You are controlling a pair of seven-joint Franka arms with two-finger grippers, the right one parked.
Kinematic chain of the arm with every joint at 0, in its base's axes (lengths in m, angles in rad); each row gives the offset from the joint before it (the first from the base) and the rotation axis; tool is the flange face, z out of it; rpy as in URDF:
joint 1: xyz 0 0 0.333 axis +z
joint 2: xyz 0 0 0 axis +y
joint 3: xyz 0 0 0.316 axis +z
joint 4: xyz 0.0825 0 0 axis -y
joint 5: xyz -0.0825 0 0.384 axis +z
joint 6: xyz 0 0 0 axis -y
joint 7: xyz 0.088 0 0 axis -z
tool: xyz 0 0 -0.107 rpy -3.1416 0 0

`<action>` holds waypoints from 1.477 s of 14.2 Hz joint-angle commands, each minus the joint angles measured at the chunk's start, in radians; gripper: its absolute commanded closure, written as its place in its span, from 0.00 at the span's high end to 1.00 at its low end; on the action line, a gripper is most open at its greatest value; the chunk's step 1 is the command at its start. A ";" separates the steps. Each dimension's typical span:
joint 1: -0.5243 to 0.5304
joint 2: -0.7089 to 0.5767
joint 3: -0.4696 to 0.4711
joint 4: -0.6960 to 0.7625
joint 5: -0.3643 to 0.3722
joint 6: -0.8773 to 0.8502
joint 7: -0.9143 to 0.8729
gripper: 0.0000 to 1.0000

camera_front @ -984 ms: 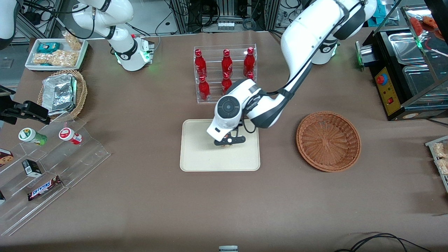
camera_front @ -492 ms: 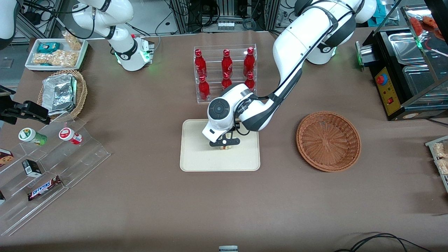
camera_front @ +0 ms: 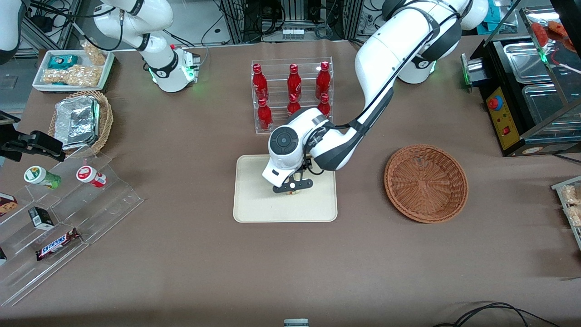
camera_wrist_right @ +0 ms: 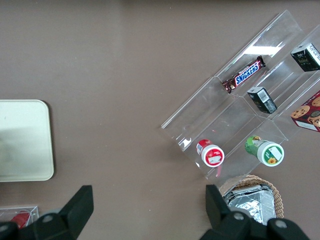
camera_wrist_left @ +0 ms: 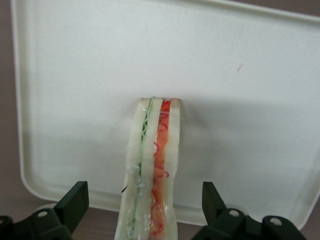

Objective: Place sandwich from basket to tray

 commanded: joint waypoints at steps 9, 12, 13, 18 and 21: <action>0.462 -0.529 0.002 -0.183 -0.212 -0.666 0.413 1.00; 0.611 -0.591 0.008 -0.208 -0.189 -0.724 0.491 1.00; 0.661 -0.623 0.008 -0.237 -0.189 -0.724 0.522 1.00; 0.765 -0.805 0.009 -0.479 -0.162 -0.535 0.659 1.00; 0.785 -0.822 0.009 -0.452 -0.142 -0.520 0.700 1.00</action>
